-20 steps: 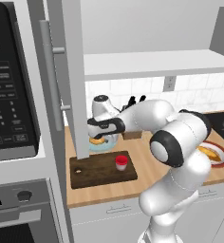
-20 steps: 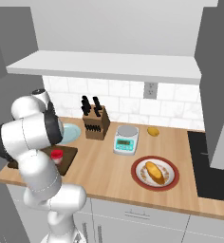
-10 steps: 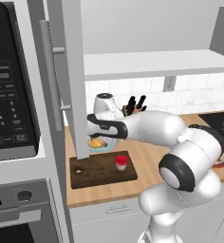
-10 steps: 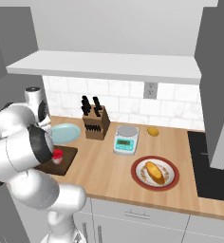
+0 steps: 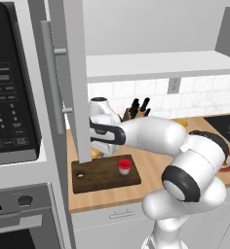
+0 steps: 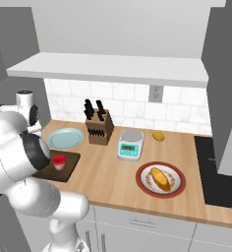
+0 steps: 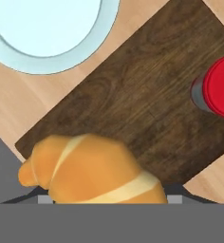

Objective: From the different types of pastries on the counter, select a croissant and place it on the cutting board. Then retrieve a jar of jam from the cabinet and place it alongside the croissant on the cutting board.

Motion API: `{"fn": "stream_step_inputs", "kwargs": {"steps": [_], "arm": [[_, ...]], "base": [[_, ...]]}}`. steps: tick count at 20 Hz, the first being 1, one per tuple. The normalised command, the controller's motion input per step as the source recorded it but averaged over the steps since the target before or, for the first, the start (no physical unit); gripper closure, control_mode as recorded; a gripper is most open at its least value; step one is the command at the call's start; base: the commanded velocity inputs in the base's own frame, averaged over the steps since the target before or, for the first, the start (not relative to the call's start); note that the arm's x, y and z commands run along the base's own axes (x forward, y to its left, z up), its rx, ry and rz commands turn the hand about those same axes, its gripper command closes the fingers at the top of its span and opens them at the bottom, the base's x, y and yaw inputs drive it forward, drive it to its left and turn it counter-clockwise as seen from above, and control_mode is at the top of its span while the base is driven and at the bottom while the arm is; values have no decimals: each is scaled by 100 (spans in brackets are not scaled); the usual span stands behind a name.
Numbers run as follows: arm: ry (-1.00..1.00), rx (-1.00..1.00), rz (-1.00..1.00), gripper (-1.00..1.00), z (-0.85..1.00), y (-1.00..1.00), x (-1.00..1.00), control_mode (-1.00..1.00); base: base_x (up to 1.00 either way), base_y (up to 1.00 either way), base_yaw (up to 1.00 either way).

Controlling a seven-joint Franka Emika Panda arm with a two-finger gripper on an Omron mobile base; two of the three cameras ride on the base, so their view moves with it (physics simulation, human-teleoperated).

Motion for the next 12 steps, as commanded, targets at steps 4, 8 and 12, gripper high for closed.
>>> {"fn": "stream_step_inputs", "kwargs": {"steps": [4, 8, 12], "arm": [[1, 0, 0, 100, 2, 0, -10, -100], [0, 0, 0, 100, -16, 0, -48, -100], [-4, -4, 1, 100, 0, 0, -52, -100]], "base": [[0, 0, 0], [0, 0, 0], [0, 0, 0]]}}
